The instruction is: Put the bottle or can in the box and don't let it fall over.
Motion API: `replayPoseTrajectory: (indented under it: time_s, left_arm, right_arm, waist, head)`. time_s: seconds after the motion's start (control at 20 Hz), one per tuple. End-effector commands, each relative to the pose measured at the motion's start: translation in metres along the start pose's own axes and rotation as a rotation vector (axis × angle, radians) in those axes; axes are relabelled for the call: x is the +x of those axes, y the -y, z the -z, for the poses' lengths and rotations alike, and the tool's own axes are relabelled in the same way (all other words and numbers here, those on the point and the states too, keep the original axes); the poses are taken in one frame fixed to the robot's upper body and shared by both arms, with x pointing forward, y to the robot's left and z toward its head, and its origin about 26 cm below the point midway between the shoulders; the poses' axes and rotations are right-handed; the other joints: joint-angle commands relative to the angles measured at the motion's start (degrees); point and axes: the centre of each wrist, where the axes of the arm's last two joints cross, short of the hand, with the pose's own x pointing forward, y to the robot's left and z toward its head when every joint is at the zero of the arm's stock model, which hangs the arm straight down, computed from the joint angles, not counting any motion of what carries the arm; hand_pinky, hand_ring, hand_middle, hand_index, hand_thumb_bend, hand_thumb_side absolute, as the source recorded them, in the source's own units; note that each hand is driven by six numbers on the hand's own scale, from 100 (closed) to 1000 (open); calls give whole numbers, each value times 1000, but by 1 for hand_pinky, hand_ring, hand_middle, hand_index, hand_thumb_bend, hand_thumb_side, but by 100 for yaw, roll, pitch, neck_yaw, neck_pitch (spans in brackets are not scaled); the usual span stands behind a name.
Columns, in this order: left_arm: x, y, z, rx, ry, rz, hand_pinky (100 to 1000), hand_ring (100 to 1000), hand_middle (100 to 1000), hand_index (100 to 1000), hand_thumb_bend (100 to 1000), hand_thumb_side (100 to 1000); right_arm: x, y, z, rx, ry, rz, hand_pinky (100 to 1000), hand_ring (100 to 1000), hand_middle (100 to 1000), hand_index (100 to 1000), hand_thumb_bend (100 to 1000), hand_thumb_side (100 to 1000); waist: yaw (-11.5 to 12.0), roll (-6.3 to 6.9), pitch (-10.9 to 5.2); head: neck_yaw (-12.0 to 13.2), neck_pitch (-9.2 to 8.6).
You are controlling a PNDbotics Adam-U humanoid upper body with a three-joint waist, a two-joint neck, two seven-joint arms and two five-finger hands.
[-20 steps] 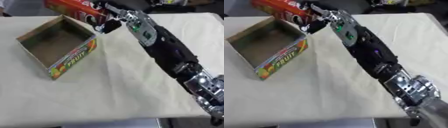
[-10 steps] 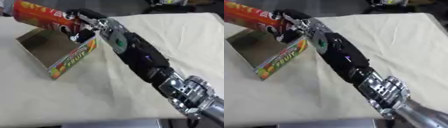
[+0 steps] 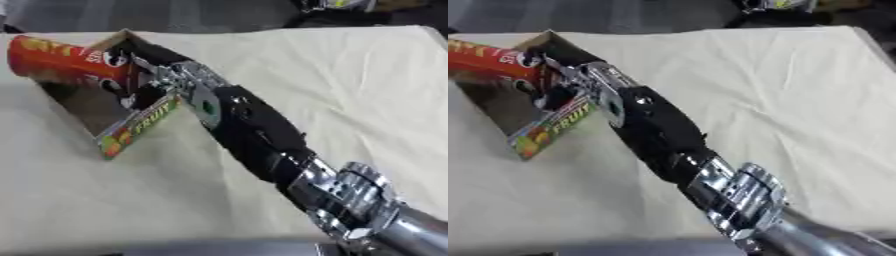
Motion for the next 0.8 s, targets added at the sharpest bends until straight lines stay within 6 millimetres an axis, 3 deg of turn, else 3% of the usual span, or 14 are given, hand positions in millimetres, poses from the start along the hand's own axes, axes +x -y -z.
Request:
replayPoseTrajectory:
  time_s: [0.05, 0.1, 0.15, 0.25, 0.3, 0.35, 0.4, 0.45, 0.5, 0.75, 0.8]
  left_arm:
    - [9, -7, 3, 14, 36, 11, 460, 863, 927, 700, 324, 656]
    - [9, -8, 3, 15, 35, 11, 460, 863, 927, 700, 324, 656]
    - [8, -8, 3, 16, 35, 11, 460, 863, 927, 700, 326, 656]
    - [8, -8, 3, 18, 33, 13, 460, 863, 927, 700, 327, 654]
    - [8, -8, 3, 18, 33, 13, 461, 863, 927, 701, 327, 653]
    - [8, -8, 3, 19, 32, 14, 461, 864, 927, 701, 329, 653]
    - [8, -8, 3, 19, 31, 15, 461, 864, 927, 701, 330, 652]
    - [7, -8, 4, 19, 30, 15, 461, 864, 927, 701, 330, 652]
    - [7, -8, 4, 20, 29, 15, 461, 863, 927, 701, 331, 651]
    - [7, -8, 3, 16, 28, 15, 461, 863, 926, 701, 332, 650]
    - [7, -8, 3, 16, 28, 15, 461, 863, 926, 701, 333, 650]
  right_arm:
    - [7, 15, 3, -36, 12, -38, 215, 922, 662, 591, 223, 100]
    - [7, 14, 3, -23, 14, -48, 379, 1000, 770, 680, 143, 100]
    - [6, 15, 2, 1, 20, -62, 637, 1000, 920, 822, 100, 100]
    - [5, 19, 1, 41, 34, -90, 894, 1000, 1000, 932, 100, 100]
    - [4, 22, -1, 45, 36, -101, 931, 1000, 1000, 956, 100, 176]
    - [4, 25, -2, 41, 36, -109, 953, 1000, 1000, 975, 100, 349]
    - [4, 28, -3, 34, 36, -113, 963, 1000, 1000, 988, 100, 439]
    - [5, 31, -4, 26, 37, -115, 966, 1000, 1000, 993, 100, 468]
    - [6, 33, -5, 15, 40, -114, 974, 1000, 1000, 1000, 100, 592]
    - [11, 39, -5, -41, 18, -100, 966, 1000, 1000, 1000, 100, 557]
    - [11, 38, -4, -48, 6, -96, 967, 1000, 1000, 1000, 100, 589]
  waist:
    - [14, -36, -178]
    - [13, -36, -178]
    - [11, -36, -178]
    - [2, -33, -176]
    - [-3, -32, -175]
    - [-7, -29, -174]
    - [-11, -25, -174]
    - [-14, -21, -173]
    - [-15, -15, -172]
    - [-16, -1, -168]
    - [-15, -1, -167]
  head:
    - [-7, -11]
    - [-1, -11]
    - [3, -11]
    - [13, -11]
    - [17, -11]
    - [23, -11]
    - [28, -11]
    - [30, -11]
    - [29, -11]
    - [9, -11]
    - [7, -11]
